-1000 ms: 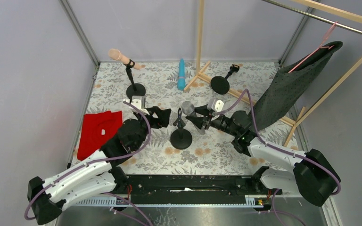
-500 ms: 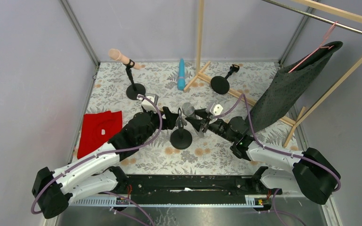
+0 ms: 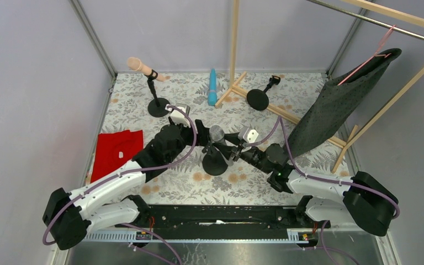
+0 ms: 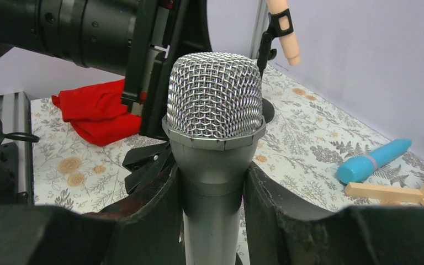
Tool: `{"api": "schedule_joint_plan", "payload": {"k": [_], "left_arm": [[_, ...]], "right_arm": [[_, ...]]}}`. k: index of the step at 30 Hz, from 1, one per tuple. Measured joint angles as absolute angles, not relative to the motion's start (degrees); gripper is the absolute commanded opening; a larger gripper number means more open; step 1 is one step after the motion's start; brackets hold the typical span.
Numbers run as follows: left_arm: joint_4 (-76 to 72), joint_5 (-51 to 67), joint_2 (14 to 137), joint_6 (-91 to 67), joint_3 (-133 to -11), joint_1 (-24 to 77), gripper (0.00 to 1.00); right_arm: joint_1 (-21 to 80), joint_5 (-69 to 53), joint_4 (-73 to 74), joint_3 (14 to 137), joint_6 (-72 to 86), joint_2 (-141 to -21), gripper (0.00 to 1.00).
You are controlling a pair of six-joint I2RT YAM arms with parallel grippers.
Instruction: Attach the microphones to the stand
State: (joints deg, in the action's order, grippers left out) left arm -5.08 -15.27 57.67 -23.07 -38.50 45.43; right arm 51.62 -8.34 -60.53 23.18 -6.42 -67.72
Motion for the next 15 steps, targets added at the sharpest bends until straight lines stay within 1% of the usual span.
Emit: {"api": "schedule_joint_plan", "payload": {"k": [8,15], "left_arm": [[-5.19,-14.46,61.84,-22.26,-41.28,43.99,0.81],[-5.78,-9.82,68.60,-21.26,-46.22,43.77,0.81]], "right_arm": [[55.86,1.13,-59.31,23.16,-7.20,-66.61,0.00],[57.43,11.66,-53.95,23.16,-6.37,-62.89,0.00]]}}
